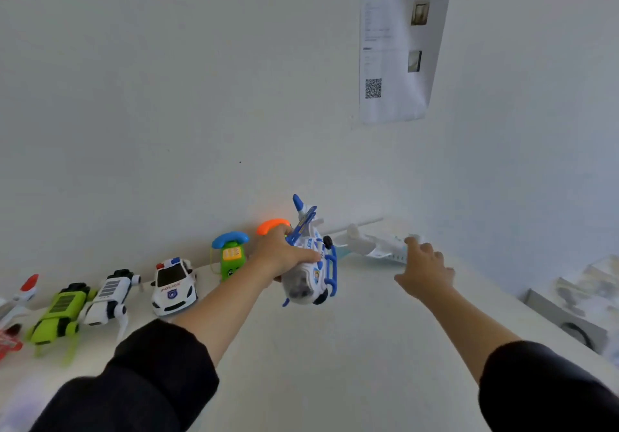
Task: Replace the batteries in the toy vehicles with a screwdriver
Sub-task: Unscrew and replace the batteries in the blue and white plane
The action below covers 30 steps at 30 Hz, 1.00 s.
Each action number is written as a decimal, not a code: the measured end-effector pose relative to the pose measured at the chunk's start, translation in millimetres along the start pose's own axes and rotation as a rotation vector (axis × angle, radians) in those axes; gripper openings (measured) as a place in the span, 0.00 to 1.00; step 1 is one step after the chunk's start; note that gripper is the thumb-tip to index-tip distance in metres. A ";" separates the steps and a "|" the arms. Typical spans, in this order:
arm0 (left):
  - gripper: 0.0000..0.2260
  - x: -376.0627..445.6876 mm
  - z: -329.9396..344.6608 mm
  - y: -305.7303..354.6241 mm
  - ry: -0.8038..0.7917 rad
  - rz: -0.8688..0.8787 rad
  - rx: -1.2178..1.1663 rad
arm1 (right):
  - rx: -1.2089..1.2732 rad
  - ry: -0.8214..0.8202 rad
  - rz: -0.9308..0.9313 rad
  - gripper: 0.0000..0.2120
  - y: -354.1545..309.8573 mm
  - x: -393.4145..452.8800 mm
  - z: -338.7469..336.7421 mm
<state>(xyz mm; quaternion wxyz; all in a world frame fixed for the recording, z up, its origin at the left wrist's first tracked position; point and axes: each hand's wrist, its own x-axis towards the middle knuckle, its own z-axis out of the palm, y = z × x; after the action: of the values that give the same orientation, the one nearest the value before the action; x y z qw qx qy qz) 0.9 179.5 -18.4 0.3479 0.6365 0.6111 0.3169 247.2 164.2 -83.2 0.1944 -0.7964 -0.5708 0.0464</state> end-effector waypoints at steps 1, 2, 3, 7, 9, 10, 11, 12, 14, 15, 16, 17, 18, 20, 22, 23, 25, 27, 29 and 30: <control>0.31 9.8 5.2 5.3 0.012 -0.026 0.028 | -0.112 -0.039 -0.025 0.34 10.4 15.6 -0.2; 0.31 17.4 9.1 8.5 0.024 -0.051 0.058 | -0.184 -0.073 -0.060 0.38 18.3 28.9 2.0; 0.31 26.2 13.1 10.9 0.037 -0.069 0.086 | -0.232 -0.109 -0.103 0.42 22.9 41.8 5.5; 0.29 52.7 23.2 17.8 0.088 -0.134 0.189 | -0.279 -0.150 -0.268 0.40 23.8 76.3 25.0; 0.24 67.5 24.2 25.4 0.126 -0.153 0.222 | -0.182 -0.118 -0.335 0.25 26.7 94.7 30.8; 0.21 75.1 21.6 28.5 0.153 -0.161 0.221 | -0.134 -0.108 -0.367 0.20 29.9 100.4 29.8; 0.19 83.2 20.2 32.4 0.177 -0.166 0.215 | -0.093 -0.121 -0.401 0.18 36.8 108.3 28.4; 0.18 89.4 15.6 34.7 0.194 -0.171 0.205 | -0.064 -0.140 -0.435 0.17 43.1 114.3 25.1; 0.17 105.7 17.7 40.8 0.210 -0.184 0.191 | -0.017 -0.212 -0.498 0.20 64.3 130.3 15.6; 0.17 111.8 20.3 44.3 0.209 -0.188 0.201 | -0.009 -0.262 -0.530 0.22 72.0 136.1 8.7; 0.17 117.5 24.8 46.9 0.197 -0.195 0.218 | -0.016 -0.326 -0.557 0.24 78.2 141.9 1.6; 0.17 121.9 30.6 50.3 0.181 -0.197 0.238 | -0.041 -0.388 -0.588 0.25 82.0 147.1 -5.3; 0.16 126.0 38.3 52.6 0.161 -0.202 0.246 | -0.060 -0.452 -0.606 0.26 84.4 151.9 -10.4; 0.16 131.7 56.8 55.8 0.115 -0.224 0.260 | -0.089 -0.573 -0.613 0.26 82.4 158.0 -23.7; 0.16 138.3 75.0 55.2 0.093 -0.241 0.276 | -0.082 -0.612 -0.583 0.24 72.4 161.5 -37.3; 0.17 141.4 82.9 54.8 0.084 -0.244 0.283 | -0.052 -0.588 -0.557 0.23 66.1 162.6 -41.8; 0.22 148.4 96.4 53.8 0.068 -0.240 0.311 | 0.016 -0.507 -0.495 0.18 54.9 163.9 -41.0; 0.27 154.8 106.1 54.4 0.064 -0.236 0.357 | 0.050 -0.450 -0.449 0.15 49.2 165.0 -26.1; 0.29 159.9 114.0 56.9 0.067 -0.259 0.396 | -0.001 -0.506 -0.436 0.16 49.5 163.8 -9.2; 0.28 160.4 115.0 58.0 0.071 -0.269 0.413 | -0.021 -0.550 -0.435 0.17 48.7 161.3 -6.1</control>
<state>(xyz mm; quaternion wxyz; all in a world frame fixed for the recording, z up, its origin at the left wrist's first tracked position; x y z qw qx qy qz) 136.9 332.7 -37.8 0.2279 0.5953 0.7541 0.1583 347.9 298.9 -71.4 0.0304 -0.6157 -0.7586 0.2110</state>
